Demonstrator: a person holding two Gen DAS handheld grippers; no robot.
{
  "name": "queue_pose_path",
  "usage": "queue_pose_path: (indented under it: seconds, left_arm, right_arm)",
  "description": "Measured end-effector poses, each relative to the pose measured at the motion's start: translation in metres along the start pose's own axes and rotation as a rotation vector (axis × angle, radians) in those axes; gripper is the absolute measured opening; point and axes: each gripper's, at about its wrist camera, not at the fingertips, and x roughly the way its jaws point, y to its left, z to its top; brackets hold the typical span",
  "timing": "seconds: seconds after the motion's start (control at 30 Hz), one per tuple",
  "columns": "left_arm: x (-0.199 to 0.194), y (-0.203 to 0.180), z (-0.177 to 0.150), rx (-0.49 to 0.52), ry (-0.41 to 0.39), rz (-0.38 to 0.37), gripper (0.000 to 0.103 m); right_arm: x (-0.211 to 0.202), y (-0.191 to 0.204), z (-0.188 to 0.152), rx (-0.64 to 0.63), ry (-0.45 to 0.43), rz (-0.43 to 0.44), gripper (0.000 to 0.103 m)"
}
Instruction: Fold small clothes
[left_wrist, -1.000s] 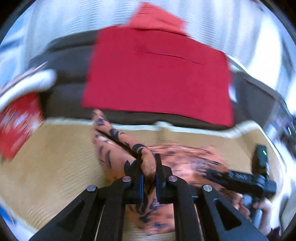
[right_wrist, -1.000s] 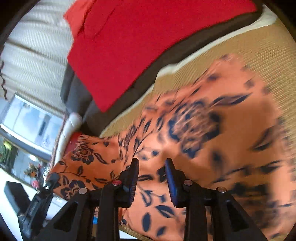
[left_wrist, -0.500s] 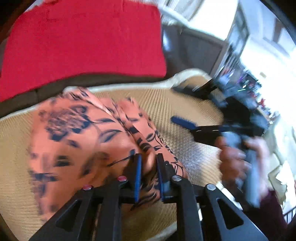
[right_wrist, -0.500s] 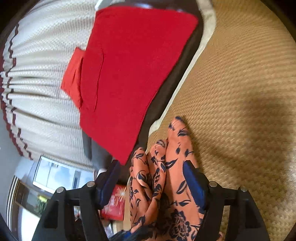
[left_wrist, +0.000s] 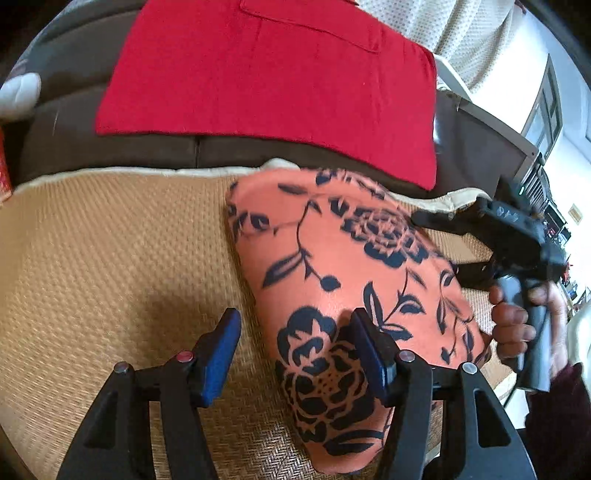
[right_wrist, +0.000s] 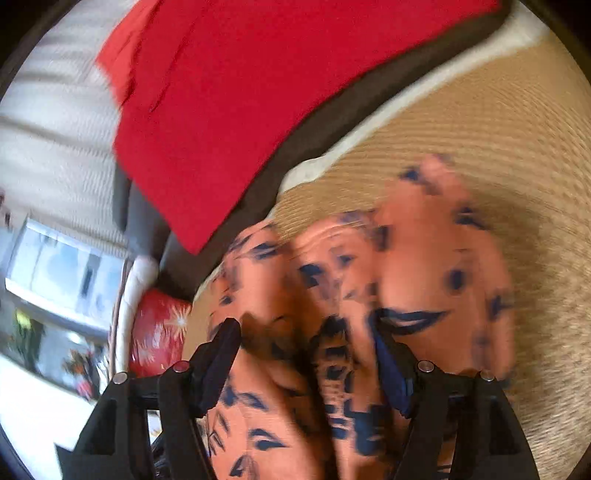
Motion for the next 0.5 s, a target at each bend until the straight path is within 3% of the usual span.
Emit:
queue_pose_path:
  seconds: [0.03,0.07,0.17,0.27,0.37,0.43,0.5]
  left_arm:
    - [0.005,-0.003,-0.005,0.004,-0.009,-0.008,0.062]
    - [0.003,-0.003,-0.006,0.007,-0.017,-0.013,0.062]
    - [-0.004,-0.005,-0.003,0.014,-0.048,-0.029,0.062]
    - [-0.016,-0.019,0.006,0.042,-0.108,-0.039,0.062]
    - [-0.018,-0.044,0.014,0.093,-0.147,-0.047,0.064]
    - [-0.004,-0.062,0.017,0.133,-0.120,-0.035,0.066]
    - [0.025,-0.075,0.013,0.179,-0.036,0.036,0.066]
  right_arm:
    - [0.003,0.014,-0.004,-0.059,0.014,-0.023,0.061]
    - [0.009,0.025,-0.009,-0.119,0.025,-0.070,0.024]
    - [0.006,0.056,-0.020,-0.246,-0.034,-0.179,0.018]
    - [-0.037,0.075,-0.023,-0.291,-0.183,-0.155,0.015]
    - [-0.086,0.066,-0.026,-0.287,-0.311,-0.167,0.015]
    - [-0.102,0.038,-0.023,-0.221,-0.328,-0.179,0.015]
    - [-0.088,-0.012,-0.014,-0.091,-0.202,-0.194,0.016]
